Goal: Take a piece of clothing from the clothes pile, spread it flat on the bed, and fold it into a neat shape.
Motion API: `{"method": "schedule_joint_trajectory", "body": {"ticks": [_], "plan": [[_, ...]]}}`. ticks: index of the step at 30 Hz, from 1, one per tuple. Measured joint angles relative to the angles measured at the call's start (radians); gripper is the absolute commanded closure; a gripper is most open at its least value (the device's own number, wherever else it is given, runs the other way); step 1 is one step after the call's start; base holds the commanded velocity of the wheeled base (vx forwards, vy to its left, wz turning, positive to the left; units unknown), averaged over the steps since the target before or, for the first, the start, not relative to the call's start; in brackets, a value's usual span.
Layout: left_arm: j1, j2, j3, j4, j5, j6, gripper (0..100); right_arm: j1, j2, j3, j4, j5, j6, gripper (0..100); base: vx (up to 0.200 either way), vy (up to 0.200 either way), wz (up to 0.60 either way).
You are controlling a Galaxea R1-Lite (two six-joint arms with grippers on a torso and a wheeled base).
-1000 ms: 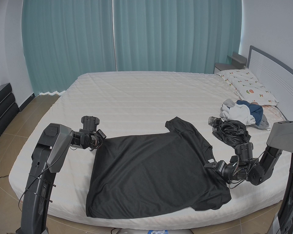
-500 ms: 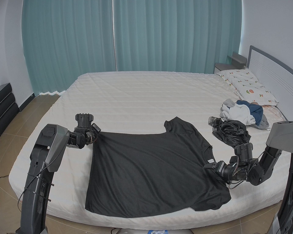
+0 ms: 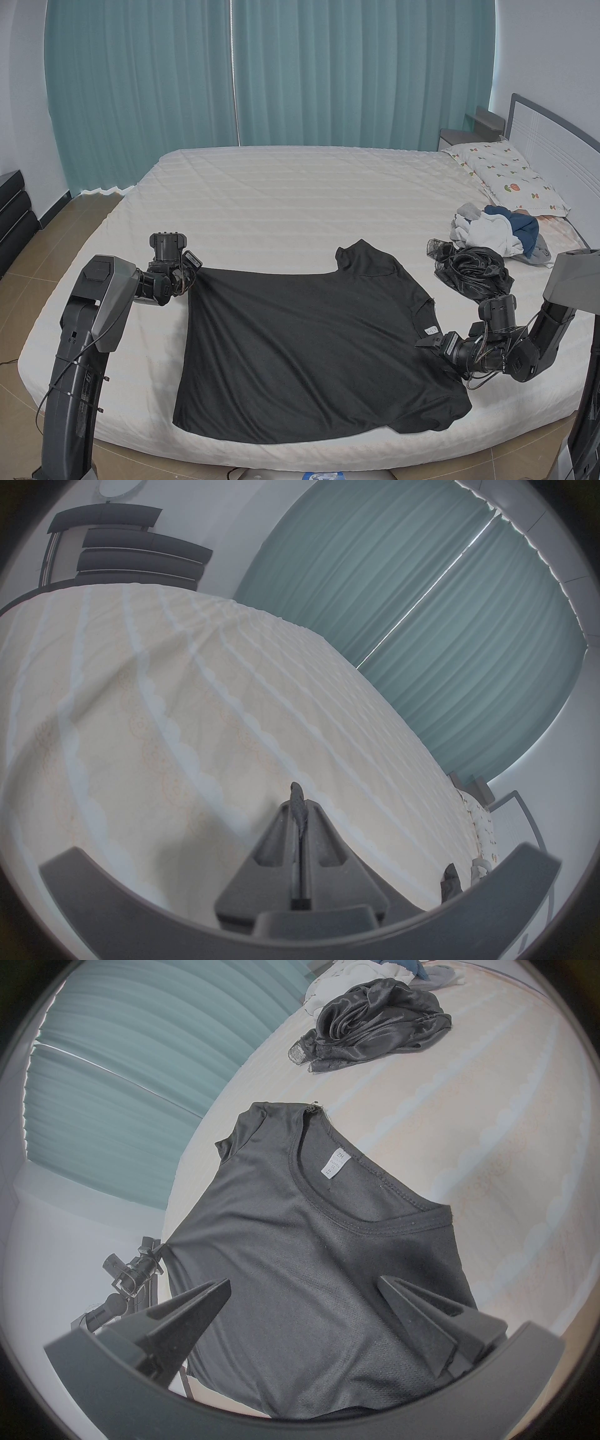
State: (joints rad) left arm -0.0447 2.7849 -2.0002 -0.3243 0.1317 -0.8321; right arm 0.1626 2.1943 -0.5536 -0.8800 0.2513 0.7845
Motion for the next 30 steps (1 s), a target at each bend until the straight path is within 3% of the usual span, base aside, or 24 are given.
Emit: {"method": "schedule_joint_trajectory", "body": {"ticks": [1,16,20,30], "plan": [[0.000,0.000,0.000,0.000,0.000,-0.001,0,0.000,0.000,0.002,0.000,0.000,0.000,0,0.000,0.000,0.00],[-0.006,-0.018,0.046,0.016,0.000,-0.048,0,-0.001,0.000,0.009,-0.001,-0.003,-0.001,0,0.000,0.000,0.00],[-0.010,-0.067,0.169,-0.016,-0.004,-0.078,0,-0.001,-0.001,0.011,-0.015,-0.006,-0.001,0,0.000,0.000,0.00],[-0.021,-0.258,0.643,-0.228,-0.015,-0.100,0,-0.001,-0.027,0.002,-0.064,-0.026,-0.004,0,0.000,0.000,0.00]]}}
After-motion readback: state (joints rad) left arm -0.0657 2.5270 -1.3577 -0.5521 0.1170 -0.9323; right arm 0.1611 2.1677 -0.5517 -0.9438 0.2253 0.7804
